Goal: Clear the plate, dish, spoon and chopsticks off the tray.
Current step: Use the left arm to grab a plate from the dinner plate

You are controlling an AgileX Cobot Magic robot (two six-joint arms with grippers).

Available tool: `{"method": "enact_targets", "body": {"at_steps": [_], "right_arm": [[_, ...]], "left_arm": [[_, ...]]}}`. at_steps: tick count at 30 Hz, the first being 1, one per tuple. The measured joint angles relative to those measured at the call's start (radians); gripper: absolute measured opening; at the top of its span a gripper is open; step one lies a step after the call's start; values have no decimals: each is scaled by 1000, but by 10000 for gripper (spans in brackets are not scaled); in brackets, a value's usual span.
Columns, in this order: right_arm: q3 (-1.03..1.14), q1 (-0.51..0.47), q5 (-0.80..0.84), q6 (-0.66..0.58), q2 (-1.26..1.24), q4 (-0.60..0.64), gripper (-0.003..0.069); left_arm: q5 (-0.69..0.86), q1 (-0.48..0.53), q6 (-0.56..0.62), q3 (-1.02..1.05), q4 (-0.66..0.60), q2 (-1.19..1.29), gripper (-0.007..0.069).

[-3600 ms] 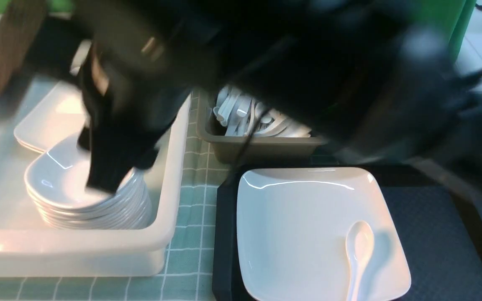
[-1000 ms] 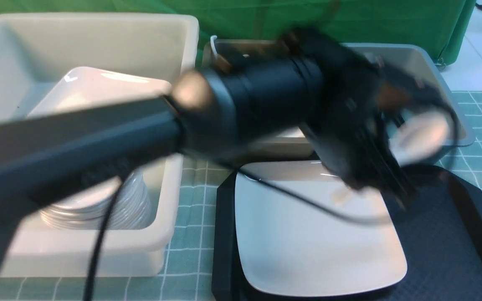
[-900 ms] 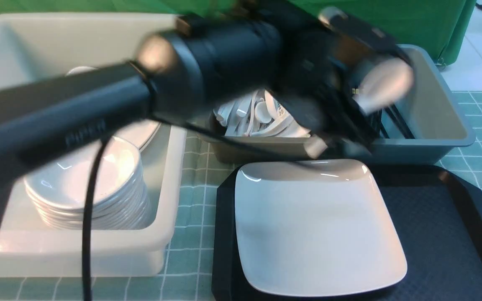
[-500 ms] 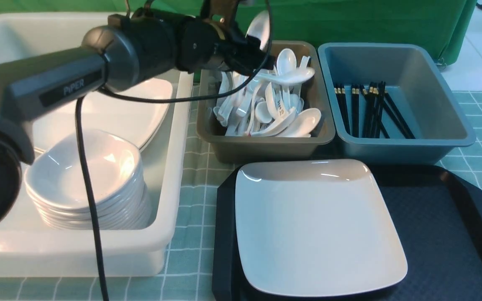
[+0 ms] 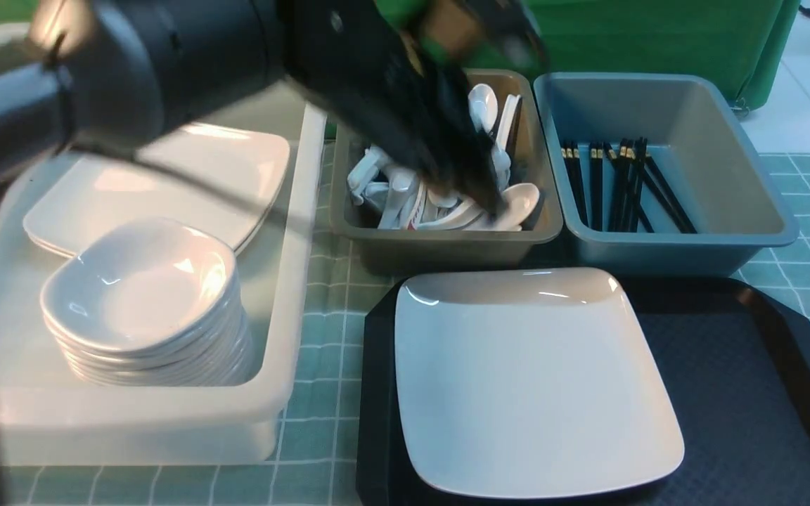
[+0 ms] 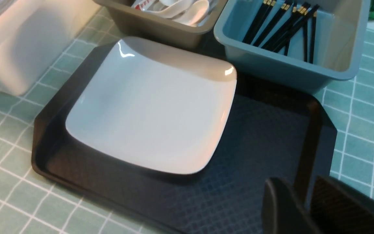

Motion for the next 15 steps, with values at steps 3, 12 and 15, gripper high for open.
{"method": "enact_targets", "body": {"at_steps": [3, 12, 15], "right_arm": [[0, 0, 0, -16, 0, 0, 192], [0, 0, 0, -22, 0, 0, 196], [0, 0, 0, -22, 0, 8, 196]], "left_arm": [[61, -91, 166, 146, -53, -29, 32], [34, -190, 344, 357, 1, 10, 343], [-13, -189, 367, 390, 49, 26, 467]]}}
